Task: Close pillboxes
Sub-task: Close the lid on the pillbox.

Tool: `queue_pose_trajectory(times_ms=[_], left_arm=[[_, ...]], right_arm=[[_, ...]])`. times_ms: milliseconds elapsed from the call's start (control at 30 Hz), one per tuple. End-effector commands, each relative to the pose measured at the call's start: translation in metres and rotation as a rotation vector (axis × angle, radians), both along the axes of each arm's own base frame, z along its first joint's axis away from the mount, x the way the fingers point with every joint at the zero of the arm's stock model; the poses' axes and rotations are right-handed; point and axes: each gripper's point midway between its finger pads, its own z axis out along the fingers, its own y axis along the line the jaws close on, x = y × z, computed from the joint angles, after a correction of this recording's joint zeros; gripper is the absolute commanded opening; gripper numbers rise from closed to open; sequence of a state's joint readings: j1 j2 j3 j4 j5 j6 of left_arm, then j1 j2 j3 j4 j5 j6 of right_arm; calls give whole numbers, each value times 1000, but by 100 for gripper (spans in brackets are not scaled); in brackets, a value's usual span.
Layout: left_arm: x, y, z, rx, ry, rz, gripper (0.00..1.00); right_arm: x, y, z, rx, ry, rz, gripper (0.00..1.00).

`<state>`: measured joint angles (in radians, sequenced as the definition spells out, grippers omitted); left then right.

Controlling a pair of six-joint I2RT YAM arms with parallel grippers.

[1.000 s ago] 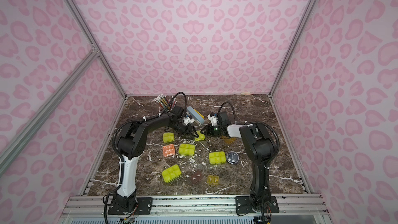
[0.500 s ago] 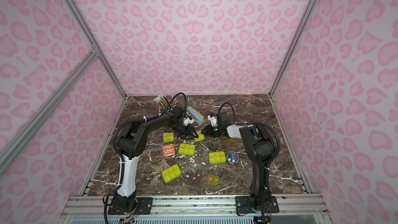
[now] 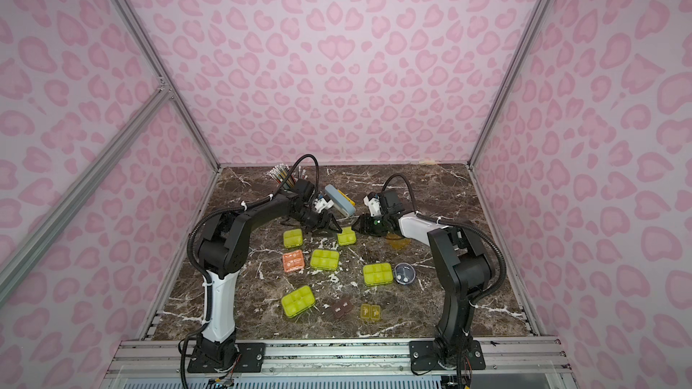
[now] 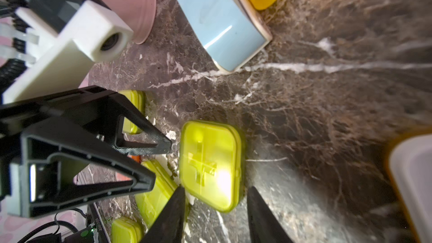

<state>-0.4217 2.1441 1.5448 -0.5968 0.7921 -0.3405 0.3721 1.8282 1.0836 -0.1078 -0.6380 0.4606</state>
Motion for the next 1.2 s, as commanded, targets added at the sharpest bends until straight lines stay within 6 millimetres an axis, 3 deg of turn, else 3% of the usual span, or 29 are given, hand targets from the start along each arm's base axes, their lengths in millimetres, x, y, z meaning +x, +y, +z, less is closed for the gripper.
queue_pose_trajectory(times_ms=[0,233,433,633,733,867,1000,1167], left_arm=[[3,-2,14,-16,-43,-7,55],[5,-4,41,-58,-119,-6,56],[-2,-11,65,-97,-208,-38,57],[-27,-40,72,-133,-227,-135,61],[-36,-53,68,-118,-217,-161,62],[-35,-68,65,-98,-210,-167,65],[-23,-82,64,-96,-198,-146,66],[4,-99,65,-86,-211,-97,66]], right_arm=[[-8,-7,6,-28,-1,-12,47],[-34,-35,26,-54,-20,-80,54],[-62,-73,34,-66,-17,-182,61],[-80,-118,27,-70,-5,-316,67],[-79,-133,16,-66,18,-363,67],[-65,-137,11,-44,11,-392,67],[-48,-146,5,-53,7,-429,68],[-42,-155,-8,-6,30,-475,68]])
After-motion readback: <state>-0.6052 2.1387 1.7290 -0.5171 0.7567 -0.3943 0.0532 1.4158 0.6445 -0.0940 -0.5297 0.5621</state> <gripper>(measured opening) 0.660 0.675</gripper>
